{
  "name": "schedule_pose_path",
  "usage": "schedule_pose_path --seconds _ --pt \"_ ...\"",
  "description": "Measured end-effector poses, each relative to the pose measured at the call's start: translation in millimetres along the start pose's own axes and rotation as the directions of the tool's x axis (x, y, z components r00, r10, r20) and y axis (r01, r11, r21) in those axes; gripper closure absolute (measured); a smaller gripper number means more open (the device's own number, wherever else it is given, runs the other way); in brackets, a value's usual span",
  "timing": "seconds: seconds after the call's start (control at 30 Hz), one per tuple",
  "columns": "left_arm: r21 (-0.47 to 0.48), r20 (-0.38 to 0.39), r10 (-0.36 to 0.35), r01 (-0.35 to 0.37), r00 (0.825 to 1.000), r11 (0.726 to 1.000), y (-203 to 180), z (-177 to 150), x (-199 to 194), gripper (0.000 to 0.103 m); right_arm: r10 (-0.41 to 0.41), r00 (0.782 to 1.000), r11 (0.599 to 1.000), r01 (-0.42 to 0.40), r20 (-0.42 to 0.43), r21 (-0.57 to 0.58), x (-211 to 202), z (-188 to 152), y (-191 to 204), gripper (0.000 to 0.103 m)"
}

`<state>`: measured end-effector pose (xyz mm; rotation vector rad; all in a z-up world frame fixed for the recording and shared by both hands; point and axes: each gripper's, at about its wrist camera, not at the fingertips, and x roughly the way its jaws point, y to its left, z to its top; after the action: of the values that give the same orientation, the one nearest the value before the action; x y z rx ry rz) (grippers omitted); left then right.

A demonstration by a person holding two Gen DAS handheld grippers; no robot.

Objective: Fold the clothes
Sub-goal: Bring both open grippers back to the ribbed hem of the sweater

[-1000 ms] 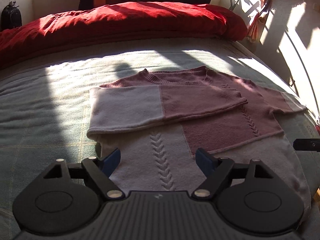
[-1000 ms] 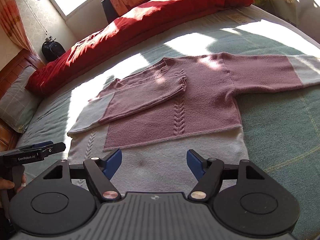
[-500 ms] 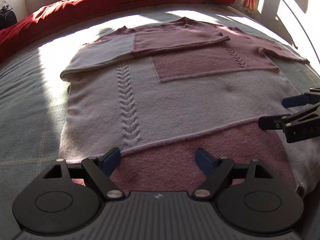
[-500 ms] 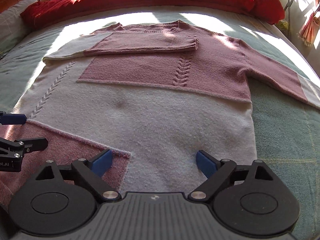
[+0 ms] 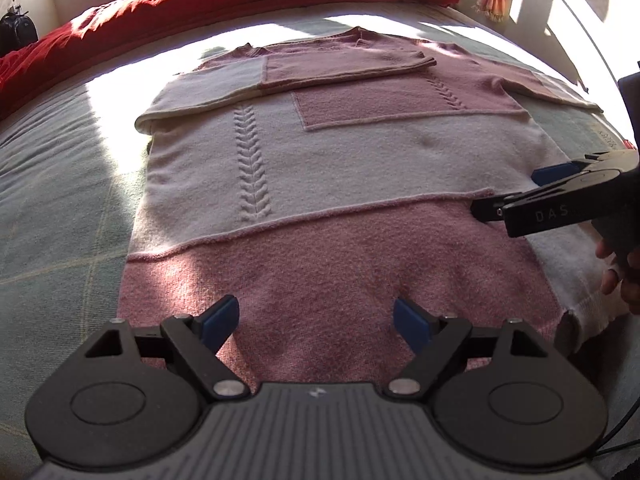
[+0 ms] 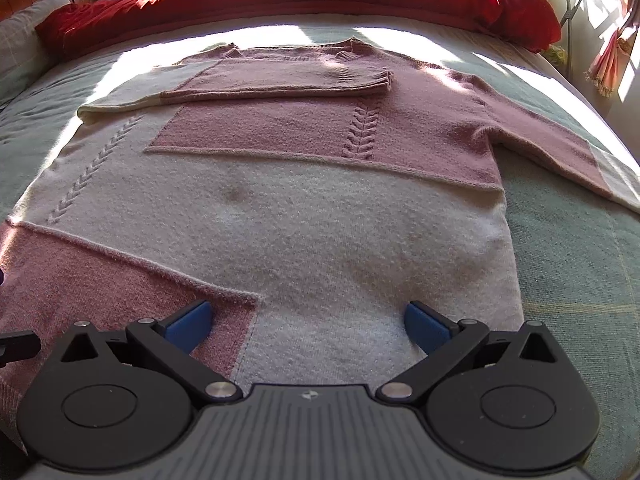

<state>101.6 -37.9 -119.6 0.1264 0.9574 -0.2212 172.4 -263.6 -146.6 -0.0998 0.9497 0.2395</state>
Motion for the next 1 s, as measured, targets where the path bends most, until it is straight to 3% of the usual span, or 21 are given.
schedule_pose_path --seconds 0.17,0.37,0.5,0.57,0.73,0.9,1.0 --pt "0.070 0.035 -0.073 0.071 0.997 0.995 -18 5 -6 0.019 -0.002 1.000 1.000 0.002 0.005 -0.001 0 -1 0 0.000" --pt "0.096 -0.062 -0.185 0.190 0.981 0.977 -39 -11 4 0.019 0.002 1.000 1.000 -0.002 0.014 0.000 -1 -2 0 0.000" --pt "0.123 -0.098 -0.202 0.213 0.975 0.969 -46 -22 -3 0.017 0.004 1.000 1.000 -0.004 0.021 0.001 -1 -4 -1 0.000" --pt "0.132 -0.095 -0.201 0.212 0.975 0.968 -46 -21 -8 0.017 0.005 1.000 1.000 -0.005 0.023 0.000 -2 -4 -1 0.000" --pt "0.106 -0.026 -0.127 0.129 0.992 0.986 -27 -3 -16 0.017 0.043 0.999 0.999 -0.042 0.027 -0.026 -12 -1 4 0.000" --pt "-0.035 -0.043 -0.071 0.070 0.997 0.997 7 6 1 0.017 0.164 0.986 0.978 -0.157 0.043 -0.136 -27 -2 26 0.000" --pt "-0.102 -0.076 -0.079 0.072 0.994 0.992 19 1 11 0.017 0.175 0.985 0.958 -0.168 0.009 -0.231 -24 -6 46 0.000"
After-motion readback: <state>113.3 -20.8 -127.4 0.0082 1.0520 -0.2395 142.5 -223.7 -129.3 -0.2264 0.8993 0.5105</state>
